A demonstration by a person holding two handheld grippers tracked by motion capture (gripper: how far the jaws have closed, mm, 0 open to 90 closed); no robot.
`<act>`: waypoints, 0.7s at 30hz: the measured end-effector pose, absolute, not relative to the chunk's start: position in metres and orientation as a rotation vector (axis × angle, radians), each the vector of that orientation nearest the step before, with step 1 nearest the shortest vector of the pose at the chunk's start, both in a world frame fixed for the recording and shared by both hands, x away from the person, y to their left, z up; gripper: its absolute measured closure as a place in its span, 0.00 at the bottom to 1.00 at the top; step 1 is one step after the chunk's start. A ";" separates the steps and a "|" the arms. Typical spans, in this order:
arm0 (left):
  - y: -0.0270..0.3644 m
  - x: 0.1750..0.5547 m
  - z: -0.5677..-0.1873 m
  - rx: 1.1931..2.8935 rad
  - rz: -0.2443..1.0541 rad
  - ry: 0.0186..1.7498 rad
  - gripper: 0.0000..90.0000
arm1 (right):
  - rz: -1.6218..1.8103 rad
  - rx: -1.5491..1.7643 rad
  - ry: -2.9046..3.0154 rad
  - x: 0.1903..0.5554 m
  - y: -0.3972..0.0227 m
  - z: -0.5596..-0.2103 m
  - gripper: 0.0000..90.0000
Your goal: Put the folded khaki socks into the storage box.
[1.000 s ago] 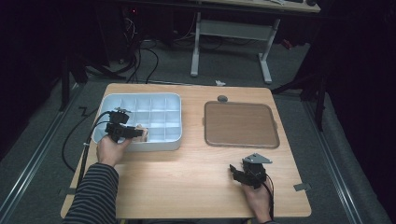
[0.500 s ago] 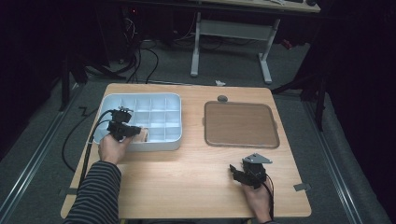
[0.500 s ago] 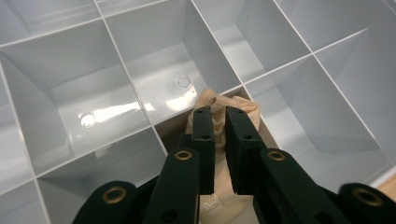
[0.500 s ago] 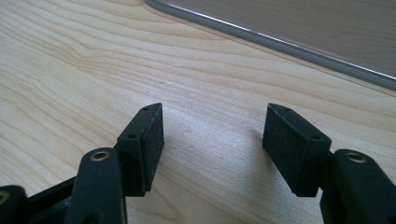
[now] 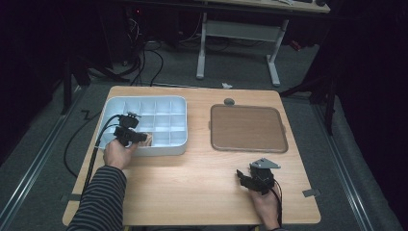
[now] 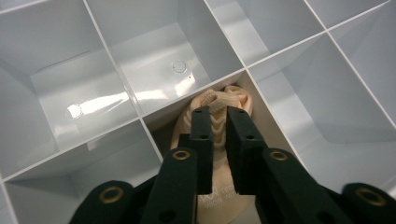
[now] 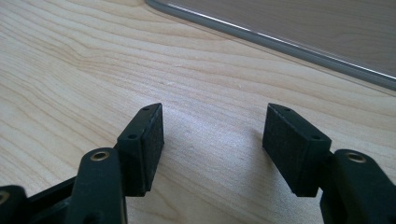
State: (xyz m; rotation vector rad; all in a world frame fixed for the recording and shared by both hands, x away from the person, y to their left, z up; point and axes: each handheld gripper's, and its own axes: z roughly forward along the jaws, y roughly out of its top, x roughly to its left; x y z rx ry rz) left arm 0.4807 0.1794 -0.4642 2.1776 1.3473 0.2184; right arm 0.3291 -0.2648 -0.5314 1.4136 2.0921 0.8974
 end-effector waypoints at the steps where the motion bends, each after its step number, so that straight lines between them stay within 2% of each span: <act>1: 0.180 0.480 -0.464 2.174 0.214 1.345 0.84 | 0.897 1.414 2.092 0.329 -0.265 -0.531 0.42; 7: 0.183 0.474 -0.459 2.147 0.235 1.322 0.68 | 0.896 1.413 2.092 0.329 -0.265 -0.531 0.43; 21: 0.192 0.463 -0.443 2.080 0.264 1.292 0.55 | 0.897 1.414 2.092 0.329 -0.265 -0.531 0.43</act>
